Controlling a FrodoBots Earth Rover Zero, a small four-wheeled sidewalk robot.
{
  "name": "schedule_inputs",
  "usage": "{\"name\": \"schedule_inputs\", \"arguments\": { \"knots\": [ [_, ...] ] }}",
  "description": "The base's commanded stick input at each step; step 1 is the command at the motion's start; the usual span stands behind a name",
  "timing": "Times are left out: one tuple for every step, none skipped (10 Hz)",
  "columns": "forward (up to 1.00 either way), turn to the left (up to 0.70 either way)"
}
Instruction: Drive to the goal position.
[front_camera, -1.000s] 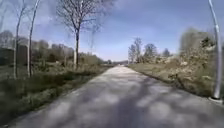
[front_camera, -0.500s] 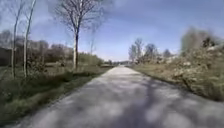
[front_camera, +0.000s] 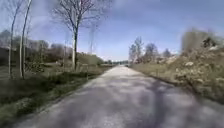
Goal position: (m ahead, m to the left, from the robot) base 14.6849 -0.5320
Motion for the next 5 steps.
{"name": "schedule_inputs", "arguments": {
  "knots": [
    [0.85,0.00],
    [0.85,0.00],
    [0.85,0.00],
    [0.85,0.00],
    [0.85,-0.01]
  ]
}}
